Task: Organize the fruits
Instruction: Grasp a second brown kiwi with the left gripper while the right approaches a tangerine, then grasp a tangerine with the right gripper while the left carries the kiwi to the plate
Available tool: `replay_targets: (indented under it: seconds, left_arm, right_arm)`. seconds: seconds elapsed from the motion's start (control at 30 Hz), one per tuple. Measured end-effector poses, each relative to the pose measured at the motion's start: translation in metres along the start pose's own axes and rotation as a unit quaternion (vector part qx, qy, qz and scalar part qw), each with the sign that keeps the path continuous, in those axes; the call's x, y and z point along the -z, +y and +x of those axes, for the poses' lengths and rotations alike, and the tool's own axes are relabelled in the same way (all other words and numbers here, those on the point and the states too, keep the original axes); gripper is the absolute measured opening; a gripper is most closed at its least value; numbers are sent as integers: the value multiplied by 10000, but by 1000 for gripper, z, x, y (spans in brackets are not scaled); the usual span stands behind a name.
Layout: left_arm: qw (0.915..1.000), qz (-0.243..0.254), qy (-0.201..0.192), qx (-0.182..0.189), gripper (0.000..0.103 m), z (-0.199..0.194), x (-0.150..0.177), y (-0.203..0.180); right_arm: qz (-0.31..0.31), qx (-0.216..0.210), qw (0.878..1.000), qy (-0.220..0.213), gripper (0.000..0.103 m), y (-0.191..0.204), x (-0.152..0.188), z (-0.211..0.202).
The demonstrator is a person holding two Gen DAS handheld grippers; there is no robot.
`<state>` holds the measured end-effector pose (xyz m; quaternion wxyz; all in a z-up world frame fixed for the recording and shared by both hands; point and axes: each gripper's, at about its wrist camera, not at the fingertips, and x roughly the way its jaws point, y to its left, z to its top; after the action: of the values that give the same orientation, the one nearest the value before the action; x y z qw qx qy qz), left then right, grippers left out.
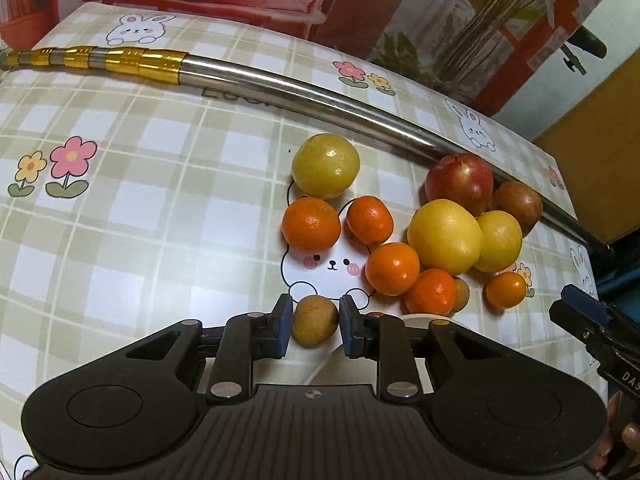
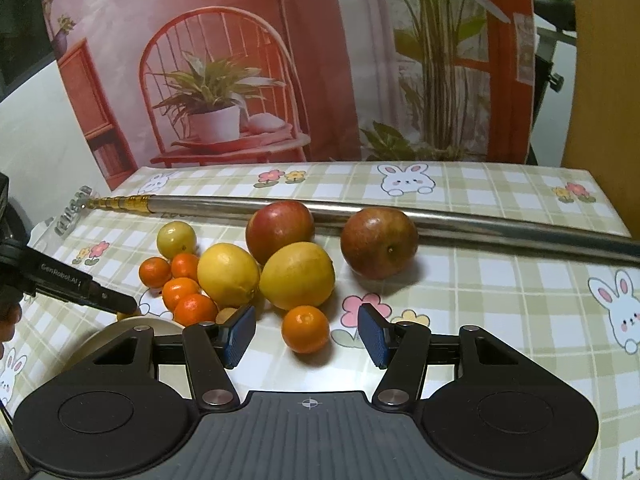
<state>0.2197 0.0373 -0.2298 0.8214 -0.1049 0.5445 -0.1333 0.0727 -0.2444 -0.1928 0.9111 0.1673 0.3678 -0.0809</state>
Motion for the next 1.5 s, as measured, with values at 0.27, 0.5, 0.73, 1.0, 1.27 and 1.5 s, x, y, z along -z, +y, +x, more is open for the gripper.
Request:
replay_targets:
  seconds: [0.27, 0.5, 0.73, 1.0, 1.27, 1.5]
  left_arm:
    - [10000, 11, 3, 22, 28, 2, 1, 0]
    - [9999, -76, -1, 75, 29, 3, 3, 3]
    - [9980, 418, -439, -200, 27, -12, 9, -10]
    - [9950, 532, -840, 43, 27, -39, 20, -15]
    - [9878, 1069, -1126, -69, 27, -57, 49, -28]
    - [9844, 1326, -1145, -172, 27, -61, 65, -30]
  right_arm:
    - [170, 44, 9998, 14, 54, -6, 5, -3]
    - [273, 13, 9996, 26, 54, -9, 8, -4]
    - [356, 6, 9994, 52, 54, -12, 12, -4]
    - [403, -57, 9991, 115, 51, -16, 15, 2]
    - [40, -139, 9995, 272, 45, -5, 9, 30]
    - [-55, -14, 9991, 410, 33, 1, 12, 52]
